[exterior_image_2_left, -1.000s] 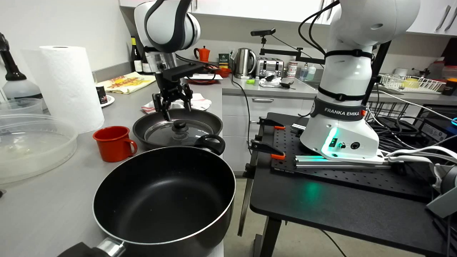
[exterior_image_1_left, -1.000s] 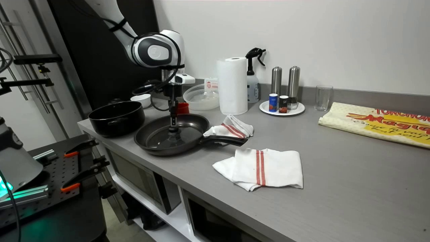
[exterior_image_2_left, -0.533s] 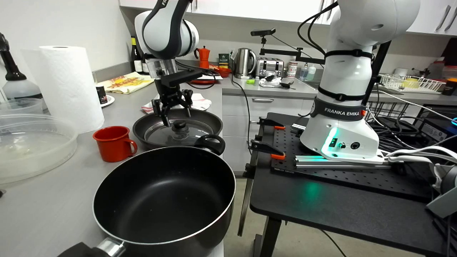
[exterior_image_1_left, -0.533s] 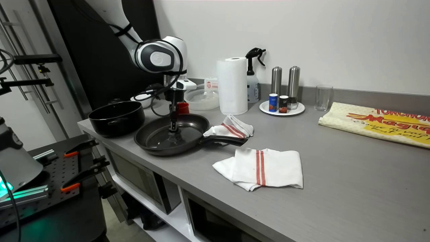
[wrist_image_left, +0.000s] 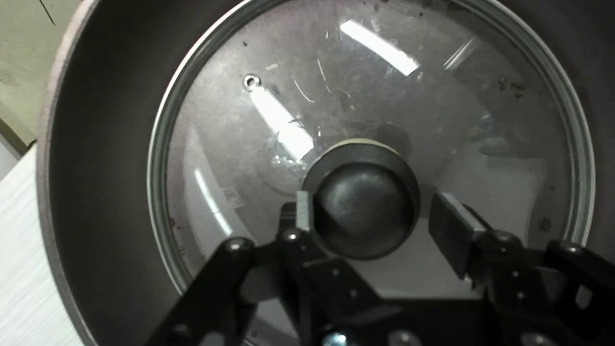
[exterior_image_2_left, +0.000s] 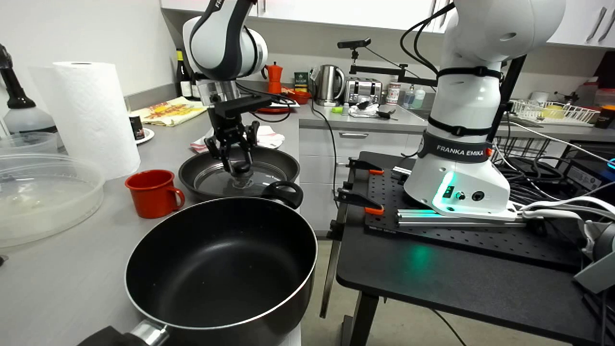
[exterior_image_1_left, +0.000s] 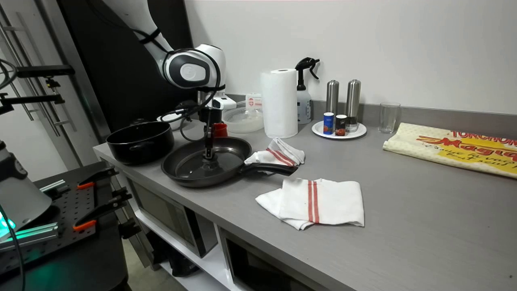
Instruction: Remove the glass lid from the pan and place it on the pot, push the pot backwards
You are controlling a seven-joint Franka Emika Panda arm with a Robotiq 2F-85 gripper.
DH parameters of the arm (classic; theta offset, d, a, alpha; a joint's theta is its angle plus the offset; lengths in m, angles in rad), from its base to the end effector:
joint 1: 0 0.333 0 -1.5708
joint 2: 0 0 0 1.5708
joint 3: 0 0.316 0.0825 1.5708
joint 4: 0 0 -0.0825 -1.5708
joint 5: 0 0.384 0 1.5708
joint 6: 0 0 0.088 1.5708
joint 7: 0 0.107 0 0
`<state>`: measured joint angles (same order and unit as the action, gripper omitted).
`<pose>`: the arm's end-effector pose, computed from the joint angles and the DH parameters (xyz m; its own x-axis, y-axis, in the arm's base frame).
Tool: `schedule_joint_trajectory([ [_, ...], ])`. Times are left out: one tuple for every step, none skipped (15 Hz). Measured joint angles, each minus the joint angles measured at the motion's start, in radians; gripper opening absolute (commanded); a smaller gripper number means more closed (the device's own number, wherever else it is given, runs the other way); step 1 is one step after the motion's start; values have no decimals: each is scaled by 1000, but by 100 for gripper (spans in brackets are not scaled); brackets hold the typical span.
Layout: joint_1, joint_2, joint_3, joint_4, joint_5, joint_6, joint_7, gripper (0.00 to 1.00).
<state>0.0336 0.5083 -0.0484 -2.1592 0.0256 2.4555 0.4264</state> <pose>0.5381 -0.0092 0.1421 0.8767 -0.4436 -0.1859 -0.4328 -0.8962 0.0974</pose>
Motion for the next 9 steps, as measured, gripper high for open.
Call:
schedule_joint_trajectory([
  [-1, 0, -1, 0, 3, 0, 0, 25],
  [-2, -1, -2, 0, 5, 0, 0, 25],
  [-2, -1, -2, 0, 7, 1, 0, 25],
  [-2, -1, -2, 0, 8, 1, 0, 25],
  [-2, -1, -2, 0, 8, 1, 0, 25],
  [-2, -1, -2, 0, 9, 1, 0, 25],
  [-2, -1, -2, 0, 9, 1, 0, 25],
  [-2, -1, -2, 0, 10, 1, 0, 25],
  [-2, -1, -2, 0, 10, 1, 0, 25],
])
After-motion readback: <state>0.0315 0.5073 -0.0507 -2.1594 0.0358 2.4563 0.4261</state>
